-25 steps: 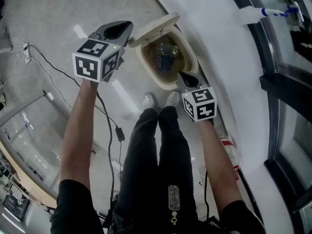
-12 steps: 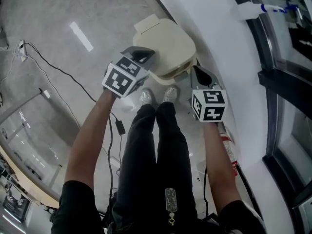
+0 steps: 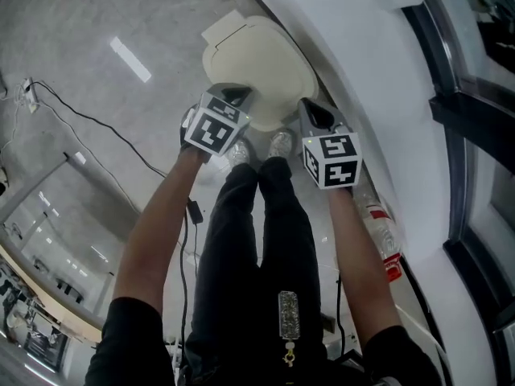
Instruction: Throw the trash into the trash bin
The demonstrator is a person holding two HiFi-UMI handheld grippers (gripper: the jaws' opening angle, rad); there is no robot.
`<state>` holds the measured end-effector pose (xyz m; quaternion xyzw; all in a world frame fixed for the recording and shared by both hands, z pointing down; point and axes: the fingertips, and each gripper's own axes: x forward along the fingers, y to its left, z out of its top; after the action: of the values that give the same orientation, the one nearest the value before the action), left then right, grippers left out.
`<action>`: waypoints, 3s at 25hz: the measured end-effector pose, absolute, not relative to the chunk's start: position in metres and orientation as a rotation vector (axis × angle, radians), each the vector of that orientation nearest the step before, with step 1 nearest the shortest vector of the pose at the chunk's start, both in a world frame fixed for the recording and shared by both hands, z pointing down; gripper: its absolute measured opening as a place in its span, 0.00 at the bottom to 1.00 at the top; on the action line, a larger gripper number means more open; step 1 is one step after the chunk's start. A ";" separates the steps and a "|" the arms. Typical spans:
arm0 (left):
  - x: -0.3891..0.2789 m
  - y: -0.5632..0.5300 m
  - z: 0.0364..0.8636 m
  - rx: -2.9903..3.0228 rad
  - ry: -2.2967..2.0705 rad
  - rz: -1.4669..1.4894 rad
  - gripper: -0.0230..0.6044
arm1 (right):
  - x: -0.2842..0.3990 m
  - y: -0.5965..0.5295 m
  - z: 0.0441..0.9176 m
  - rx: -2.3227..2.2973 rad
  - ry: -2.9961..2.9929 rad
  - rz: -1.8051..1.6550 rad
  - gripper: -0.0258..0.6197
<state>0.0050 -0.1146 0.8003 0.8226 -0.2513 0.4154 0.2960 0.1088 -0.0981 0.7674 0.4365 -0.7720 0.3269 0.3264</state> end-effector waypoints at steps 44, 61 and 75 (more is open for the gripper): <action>-0.002 -0.089 0.453 2.537 -0.945 0.494 0.04 | 0.091 -0.068 0.477 1.307 -2.328 0.641 0.04; 0.012 0.026 0.221 2.778 -1.085 0.233 0.04 | 0.064 0.034 0.244 1.305 -2.705 0.332 0.04; 0.018 0.069 0.162 2.847 -1.118 0.135 0.04 | 0.083 0.070 0.169 1.453 -2.769 0.218 0.04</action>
<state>0.0178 0.0693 0.1619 0.9292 -0.3648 0.0441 0.0399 0.0828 0.0704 0.1688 0.4636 -0.8833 0.0696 0.0034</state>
